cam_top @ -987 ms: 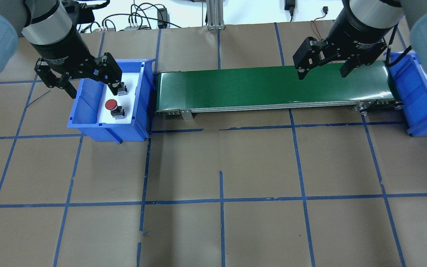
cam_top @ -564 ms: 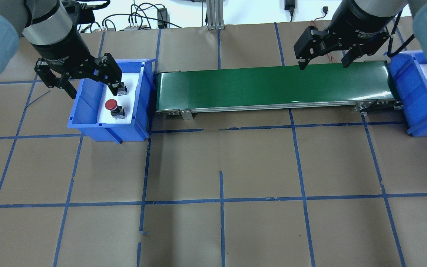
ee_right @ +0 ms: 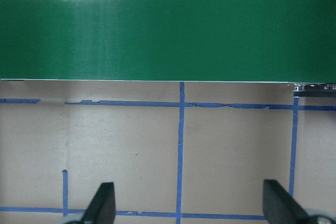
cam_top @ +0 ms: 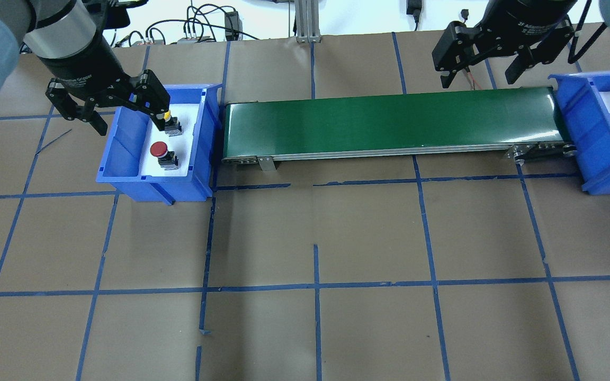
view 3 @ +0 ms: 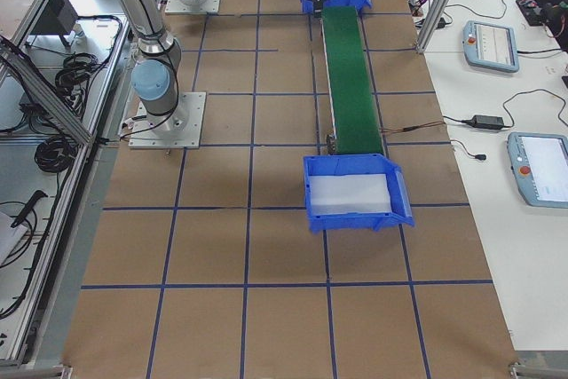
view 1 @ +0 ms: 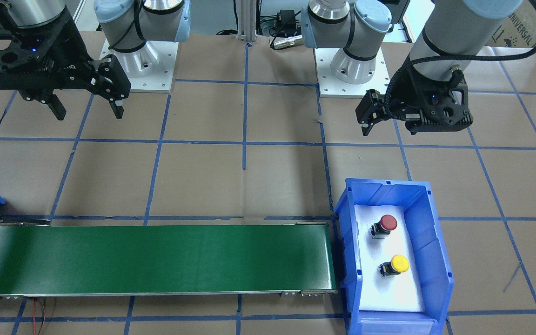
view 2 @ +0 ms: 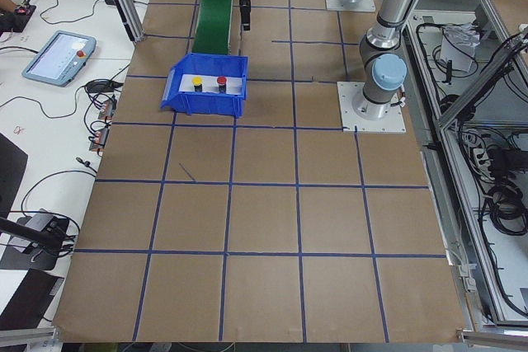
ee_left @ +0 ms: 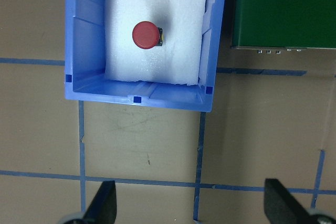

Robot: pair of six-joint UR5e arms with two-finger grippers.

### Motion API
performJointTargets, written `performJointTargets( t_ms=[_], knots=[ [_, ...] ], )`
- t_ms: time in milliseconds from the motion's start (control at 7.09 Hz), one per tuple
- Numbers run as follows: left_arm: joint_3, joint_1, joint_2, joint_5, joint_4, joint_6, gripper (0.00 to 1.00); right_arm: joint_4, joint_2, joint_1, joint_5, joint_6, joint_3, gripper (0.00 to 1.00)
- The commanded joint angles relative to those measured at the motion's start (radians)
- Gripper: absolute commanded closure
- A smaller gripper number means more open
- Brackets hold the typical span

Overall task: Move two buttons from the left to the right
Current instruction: 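Move the left gripper over the red button in the blue bin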

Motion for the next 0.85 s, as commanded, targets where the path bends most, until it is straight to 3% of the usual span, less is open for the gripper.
performJointTargets(
  t_ms=[0, 141, 705],
  knots=[
    [0.011, 0.01, -0.143, -0.011, 0.124, 0.024, 0.0, 0.003, 0.0, 0.0, 0.006, 0.0, 0.003, 0.0],
    [0.005, 0.027, -0.19, -0.013, 0.203, 0.041, 0.0, 0.004, 0.0, 0.0, 0.006, 0.0, 0.003, 0.0],
    [-0.028, 0.032, -0.193, -0.022, 0.208, 0.049, 0.0, 0.009, -0.007, 0.0, 0.008, -0.001, 0.01, 0.0]
  ],
)
